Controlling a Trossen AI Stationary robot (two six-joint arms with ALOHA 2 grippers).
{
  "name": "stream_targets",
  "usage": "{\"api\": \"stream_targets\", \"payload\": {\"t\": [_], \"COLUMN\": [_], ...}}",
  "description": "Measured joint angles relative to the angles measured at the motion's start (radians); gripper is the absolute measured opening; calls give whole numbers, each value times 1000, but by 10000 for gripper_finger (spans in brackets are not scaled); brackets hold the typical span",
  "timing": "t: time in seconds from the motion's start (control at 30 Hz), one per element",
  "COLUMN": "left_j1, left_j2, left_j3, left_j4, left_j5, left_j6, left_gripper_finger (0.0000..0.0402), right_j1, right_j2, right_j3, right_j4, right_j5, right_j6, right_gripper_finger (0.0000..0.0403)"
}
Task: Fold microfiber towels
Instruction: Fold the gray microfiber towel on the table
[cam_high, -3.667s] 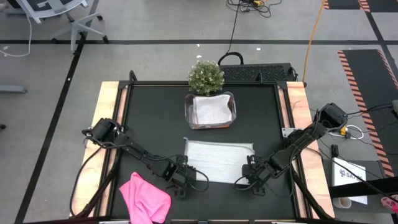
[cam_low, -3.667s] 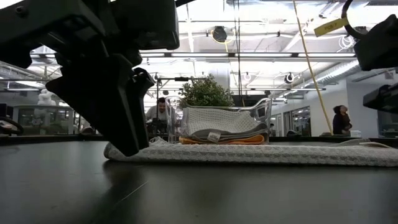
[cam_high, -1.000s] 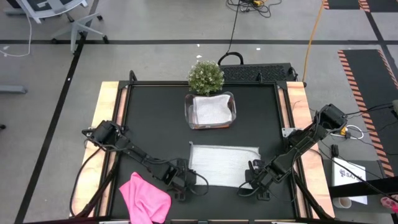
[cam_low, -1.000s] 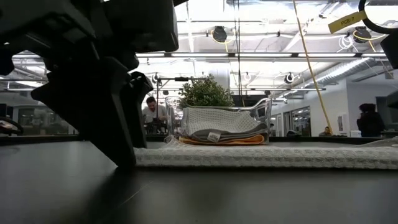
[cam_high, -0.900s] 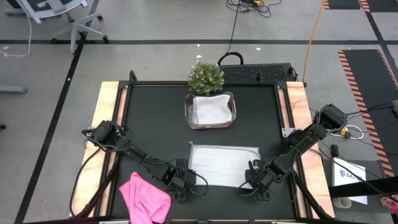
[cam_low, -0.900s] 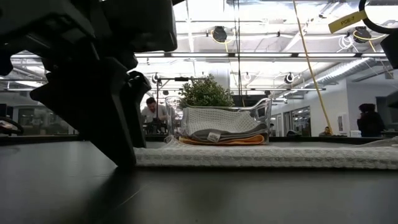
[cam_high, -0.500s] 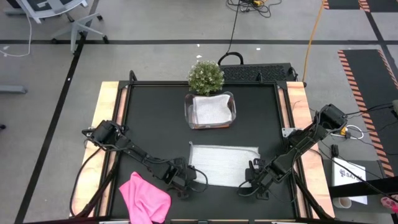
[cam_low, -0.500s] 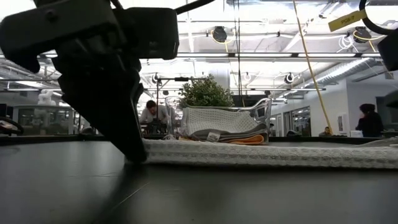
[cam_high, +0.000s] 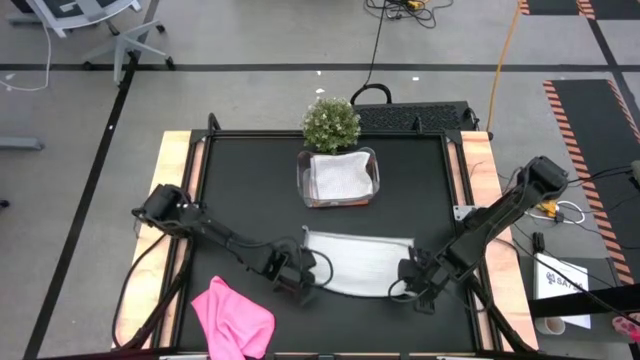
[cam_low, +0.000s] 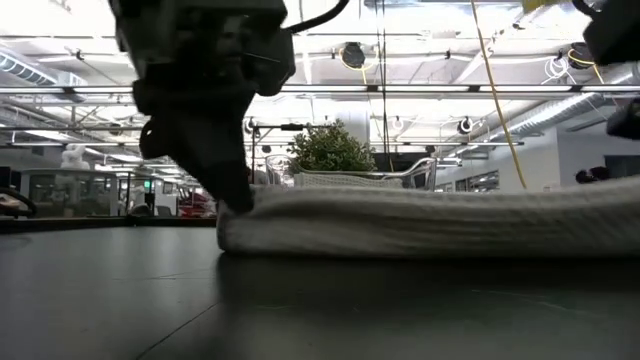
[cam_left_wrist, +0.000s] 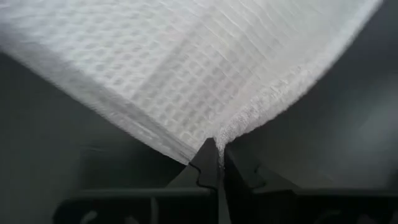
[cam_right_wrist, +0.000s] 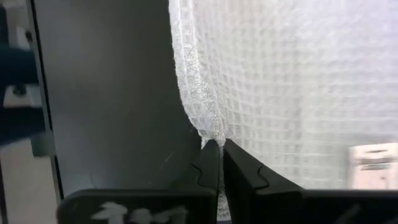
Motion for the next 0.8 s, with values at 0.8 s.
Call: {"api": "stream_targets", "payload": {"t": [0.8], "left_j1": [226], "left_j2": [-30], "left_j3": [2], "left_j4": [-41], "left_j5": [-64], "left_j6": [-70], "left_gripper_finger": [14], "right_j1": [-238], "right_j2": [-111], "right_j3": [2], "right_j4": [-286], "right_j5": [158], "right_j6": [-250], "right_gripper_finger": [0]}}
